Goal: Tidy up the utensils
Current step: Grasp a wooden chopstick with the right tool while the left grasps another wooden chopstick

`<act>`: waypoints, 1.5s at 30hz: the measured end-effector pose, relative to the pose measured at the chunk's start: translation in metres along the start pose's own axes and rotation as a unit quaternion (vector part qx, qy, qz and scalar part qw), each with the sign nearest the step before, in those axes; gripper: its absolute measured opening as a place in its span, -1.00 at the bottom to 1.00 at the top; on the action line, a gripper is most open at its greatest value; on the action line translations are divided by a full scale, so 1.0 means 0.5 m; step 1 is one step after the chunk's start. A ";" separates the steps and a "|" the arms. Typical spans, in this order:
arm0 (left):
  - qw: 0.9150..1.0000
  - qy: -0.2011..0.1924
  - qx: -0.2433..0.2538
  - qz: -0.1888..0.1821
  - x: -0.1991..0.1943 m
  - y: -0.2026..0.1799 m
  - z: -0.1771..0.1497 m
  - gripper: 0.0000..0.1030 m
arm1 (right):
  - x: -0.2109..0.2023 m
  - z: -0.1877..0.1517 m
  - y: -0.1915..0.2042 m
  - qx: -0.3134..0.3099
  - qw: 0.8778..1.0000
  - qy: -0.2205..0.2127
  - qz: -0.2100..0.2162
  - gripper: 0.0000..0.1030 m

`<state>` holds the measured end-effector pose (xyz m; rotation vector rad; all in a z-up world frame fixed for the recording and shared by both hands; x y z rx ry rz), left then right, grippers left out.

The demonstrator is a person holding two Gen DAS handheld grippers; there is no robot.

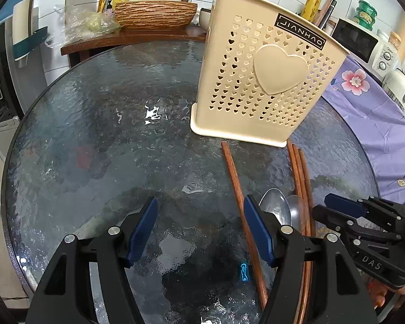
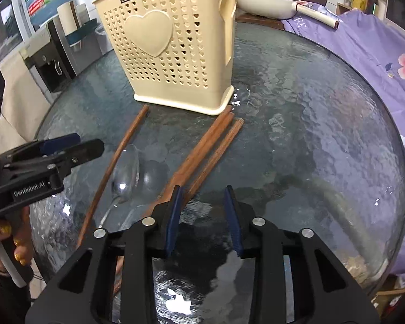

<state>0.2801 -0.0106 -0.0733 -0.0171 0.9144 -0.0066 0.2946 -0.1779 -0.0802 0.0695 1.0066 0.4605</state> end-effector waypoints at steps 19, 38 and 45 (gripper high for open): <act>1.000 0.004 0.001 0.010 0.029 -0.010 0.036 0.02 | 0.018 0.051 -0.065 0.104 0.994 -0.028 0.022 -0.52; 0.996 0.016 0.063 0.056 0.075 -0.069 0.074 -0.29 | 0.053 0.091 -0.054 0.029 0.998 0.011 -0.049 -0.71; 0.992 0.020 0.107 0.066 0.073 -0.102 0.071 -0.75 | 0.066 0.110 -0.063 0.023 0.998 0.009 -0.051 -0.72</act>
Point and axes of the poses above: each gripper's, at about its wrist camera, not at the fingertips, and x roughly the way its jaws point, y to its left, z to its top, the point moved 3 cm from there along x, roughly the way its jaws point, and after that the axes turned 13 degrees about z, right-handed, at the moved point
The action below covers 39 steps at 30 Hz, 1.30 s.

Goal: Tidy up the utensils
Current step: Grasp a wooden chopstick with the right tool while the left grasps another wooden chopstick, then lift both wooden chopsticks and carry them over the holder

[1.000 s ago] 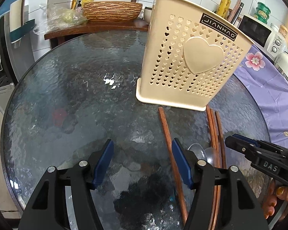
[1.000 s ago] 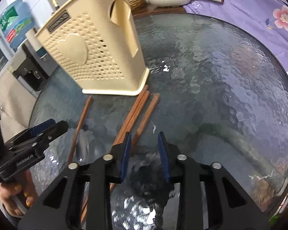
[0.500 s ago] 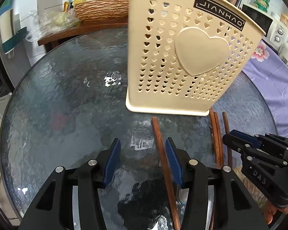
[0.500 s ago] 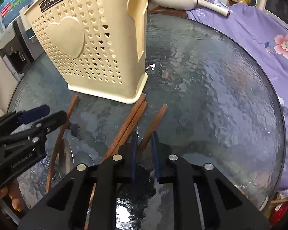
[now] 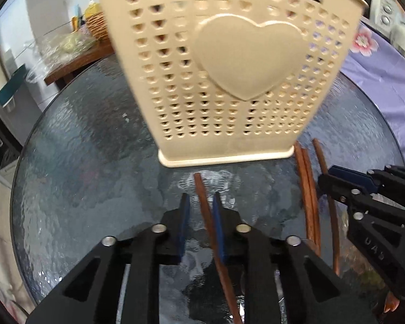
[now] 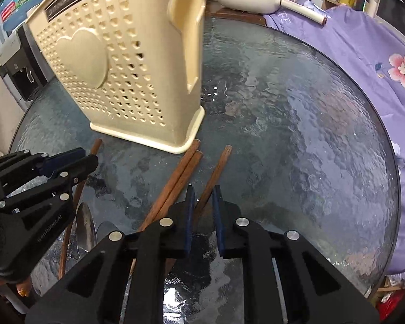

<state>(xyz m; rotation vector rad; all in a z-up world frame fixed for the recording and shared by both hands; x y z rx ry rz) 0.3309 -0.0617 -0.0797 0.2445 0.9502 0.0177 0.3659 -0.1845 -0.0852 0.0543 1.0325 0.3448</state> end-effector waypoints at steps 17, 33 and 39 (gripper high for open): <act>1.000 0.002 -0.002 -0.006 0.008 0.007 0.009 -0.87 | -0.003 -0.002 -0.010 0.006 1.000 -0.004 0.015 -0.84; 0.999 -0.015 -0.032 -0.034 -0.030 0.043 -0.001 -0.87 | -0.047 -0.027 -0.061 0.068 0.993 -0.043 0.082 -0.86; 0.996 -0.047 -0.050 -0.049 -0.086 0.067 0.010 -0.87 | -0.126 -0.022 -0.059 0.070 0.985 -0.102 0.119 -0.86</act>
Point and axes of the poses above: each gripper's, at about its wrist camera, not at the fingertips, and x roughly the way its jaws point, y to its left, z to its top, the point moved 3 cm from there along x, roughly the way its jaws point, and after that the axes turned 13 degrees about z, right-handed, at the moved point
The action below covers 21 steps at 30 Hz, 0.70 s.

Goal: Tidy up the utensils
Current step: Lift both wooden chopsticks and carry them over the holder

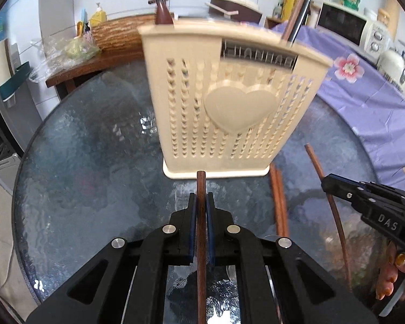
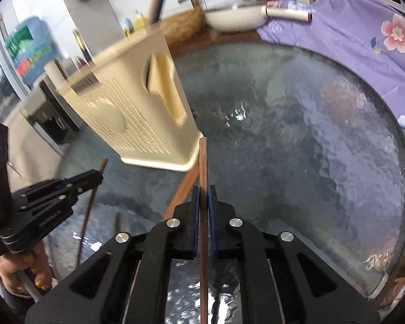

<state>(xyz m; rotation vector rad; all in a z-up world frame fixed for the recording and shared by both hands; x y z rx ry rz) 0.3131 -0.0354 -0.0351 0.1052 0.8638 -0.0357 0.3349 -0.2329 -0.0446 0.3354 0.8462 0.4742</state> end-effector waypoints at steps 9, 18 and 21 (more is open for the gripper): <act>0.998 -0.058 -0.025 -0.024 -0.113 0.014 0.027 -0.87 | -0.110 0.025 0.063 -0.033 0.995 -0.073 0.064 -0.86; 0.991 -0.105 -0.067 -0.056 -0.203 0.046 0.049 -0.87 | -0.191 0.035 0.122 -0.065 0.987 -0.122 0.082 -0.86; 0.989 -0.113 -0.070 -0.059 -0.217 0.049 0.054 -0.87 | -0.202 0.041 0.136 -0.074 0.986 -0.128 0.084 -0.86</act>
Point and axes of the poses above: each gripper's, at about its wrist camera, not at the fingertips, and x roughly the way its jaws point, y to its left, z to its top, the point moved 3 cm from there along x, roughly the way its jaws point, and after that the axes turned 13 degrees about z, right-handed, at the moved point
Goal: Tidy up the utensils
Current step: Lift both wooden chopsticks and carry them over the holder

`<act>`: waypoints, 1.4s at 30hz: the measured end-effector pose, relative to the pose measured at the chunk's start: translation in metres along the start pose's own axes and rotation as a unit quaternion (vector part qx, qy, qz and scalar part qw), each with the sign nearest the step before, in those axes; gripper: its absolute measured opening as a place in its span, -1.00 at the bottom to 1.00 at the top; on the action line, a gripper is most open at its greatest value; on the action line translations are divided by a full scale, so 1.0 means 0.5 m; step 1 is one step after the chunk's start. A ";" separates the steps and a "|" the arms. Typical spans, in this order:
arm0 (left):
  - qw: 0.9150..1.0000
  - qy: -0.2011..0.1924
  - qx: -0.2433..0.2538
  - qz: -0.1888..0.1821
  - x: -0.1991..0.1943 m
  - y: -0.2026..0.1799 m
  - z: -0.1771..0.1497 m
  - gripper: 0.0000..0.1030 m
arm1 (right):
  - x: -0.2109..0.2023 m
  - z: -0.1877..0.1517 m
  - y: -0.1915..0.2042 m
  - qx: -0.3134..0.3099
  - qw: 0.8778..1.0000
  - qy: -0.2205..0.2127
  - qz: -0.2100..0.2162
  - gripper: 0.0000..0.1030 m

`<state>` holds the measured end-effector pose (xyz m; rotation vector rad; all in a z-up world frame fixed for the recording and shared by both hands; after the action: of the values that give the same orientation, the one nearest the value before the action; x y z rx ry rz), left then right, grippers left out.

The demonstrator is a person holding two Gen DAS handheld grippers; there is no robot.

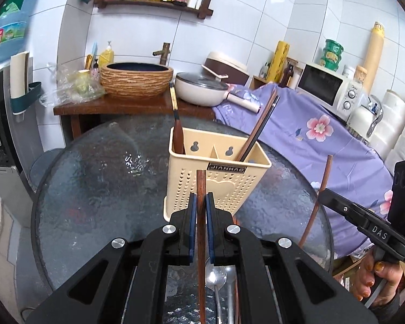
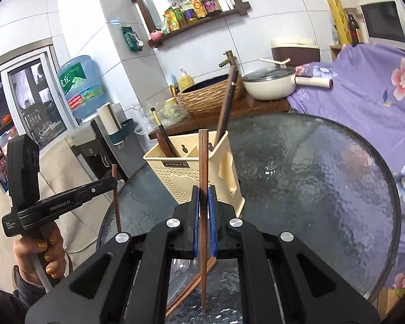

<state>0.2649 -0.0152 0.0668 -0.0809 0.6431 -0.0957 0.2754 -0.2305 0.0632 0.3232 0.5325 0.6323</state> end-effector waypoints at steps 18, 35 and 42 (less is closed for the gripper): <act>0.999 -0.041 0.001 -0.004 -0.057 0.014 0.043 -0.87 | -0.026 0.053 0.046 -0.037 0.999 -0.013 0.003 -0.86; 0.992 -0.123 0.030 0.003 -0.154 -0.030 0.179 -0.87 | -0.054 0.215 0.112 -0.074 0.996 -0.050 0.014 -0.86; 0.987 -0.159 -0.004 -0.006 -0.200 -0.022 0.279 -0.87 | -0.070 0.317 0.132 -0.073 0.993 -0.096 0.013 -0.86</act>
<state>0.2688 -0.0084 0.2386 -0.1058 0.3247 -0.0896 0.3090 -0.2220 0.2349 0.2494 0.2964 0.6545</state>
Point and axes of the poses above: each gripper's, at about its wrist camera, not at the fingertips, and x roughly the way its jaws point, y to its left, z to its top, the point moved 3 cm from there along x, roughly the way its jaws point, and after that the axes turned 13 degrees about z, right-handed, at the moved point
